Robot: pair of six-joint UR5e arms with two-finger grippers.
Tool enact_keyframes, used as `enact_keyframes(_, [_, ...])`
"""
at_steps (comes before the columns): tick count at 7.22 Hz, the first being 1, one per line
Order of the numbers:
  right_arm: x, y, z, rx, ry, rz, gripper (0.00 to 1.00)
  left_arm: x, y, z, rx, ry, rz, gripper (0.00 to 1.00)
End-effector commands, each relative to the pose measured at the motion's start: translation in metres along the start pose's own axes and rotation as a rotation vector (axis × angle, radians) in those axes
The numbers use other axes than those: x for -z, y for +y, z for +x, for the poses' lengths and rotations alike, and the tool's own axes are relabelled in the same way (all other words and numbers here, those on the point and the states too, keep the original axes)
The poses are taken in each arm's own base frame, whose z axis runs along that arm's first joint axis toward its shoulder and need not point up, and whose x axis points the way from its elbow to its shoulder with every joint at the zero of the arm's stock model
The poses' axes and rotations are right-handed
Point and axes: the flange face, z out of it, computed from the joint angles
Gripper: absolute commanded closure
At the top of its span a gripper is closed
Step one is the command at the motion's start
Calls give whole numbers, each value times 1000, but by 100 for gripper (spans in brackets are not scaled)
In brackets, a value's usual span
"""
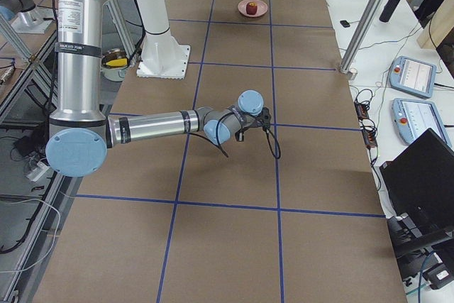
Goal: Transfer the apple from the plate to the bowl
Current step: 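Drag the bowl toward center with right gripper while left gripper nears apple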
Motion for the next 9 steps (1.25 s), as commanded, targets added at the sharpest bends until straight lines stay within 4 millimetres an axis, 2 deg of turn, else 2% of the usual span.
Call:
enact_keyframes(1, [14,-29,-38,-54,-35,35,100,-24,-7,51,42,14,-39,1])
enact_keyframes(5, [31,-81,-117,-121,-51,50,100,-62,-11,97,93,-11,-40,1])
enact_keyframes(6, [37,-94,-137,-133,-42,49,100,-79,-12,112,100,-1,-48,1])
enact_keyframes(9, [29,-104,-178,-122,-41,49,100,-117,-16,126,100,-30,-30,1])
